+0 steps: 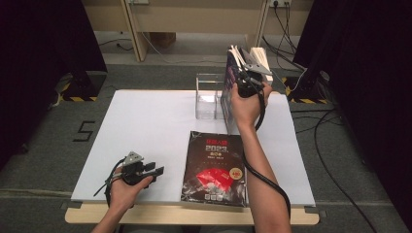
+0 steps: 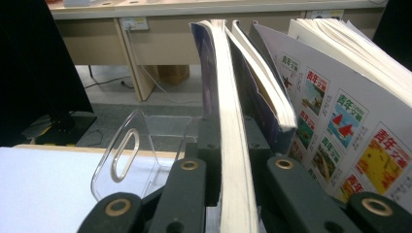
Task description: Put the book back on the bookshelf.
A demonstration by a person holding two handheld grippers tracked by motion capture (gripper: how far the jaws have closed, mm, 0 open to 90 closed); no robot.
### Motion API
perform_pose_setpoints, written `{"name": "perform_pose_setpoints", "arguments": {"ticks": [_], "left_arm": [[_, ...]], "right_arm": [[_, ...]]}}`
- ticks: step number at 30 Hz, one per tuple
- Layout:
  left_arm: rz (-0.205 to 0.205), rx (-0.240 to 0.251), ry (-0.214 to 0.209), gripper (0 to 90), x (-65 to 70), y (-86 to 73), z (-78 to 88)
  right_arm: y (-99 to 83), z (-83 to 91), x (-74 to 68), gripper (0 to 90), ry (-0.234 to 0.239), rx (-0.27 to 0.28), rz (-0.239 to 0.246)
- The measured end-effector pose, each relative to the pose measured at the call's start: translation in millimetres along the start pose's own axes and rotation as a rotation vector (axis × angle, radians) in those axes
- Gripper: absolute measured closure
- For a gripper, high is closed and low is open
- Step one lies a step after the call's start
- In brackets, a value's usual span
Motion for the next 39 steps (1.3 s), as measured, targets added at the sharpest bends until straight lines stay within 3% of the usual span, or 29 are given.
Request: {"name": "perform_pose_setpoints", "arguments": {"ticks": [26,39], "left_arm": [[-0.004,-0.001,-0.003,53.3,-1.4,-0.5,-0.7],[-0.009,0.001,-0.005,53.3,-0.6,-1.0,-1.2]], "right_arm": [[3.2,-22.4,3.3,82.8,-0.049,0.040,-0.038],[2.3,-25.0,1.4,81.8,-0.069,0.047,-0.012]]}}
Point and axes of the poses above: each handheld gripper's, and its own axes: z roughly backward along the jaws, y roughly out of its top, x roughly to its right, the point moved 8 cm from there along -z, roughly forward along the jaws, and after that the axes turned 10 degrees about z, right-handed, at the moved point
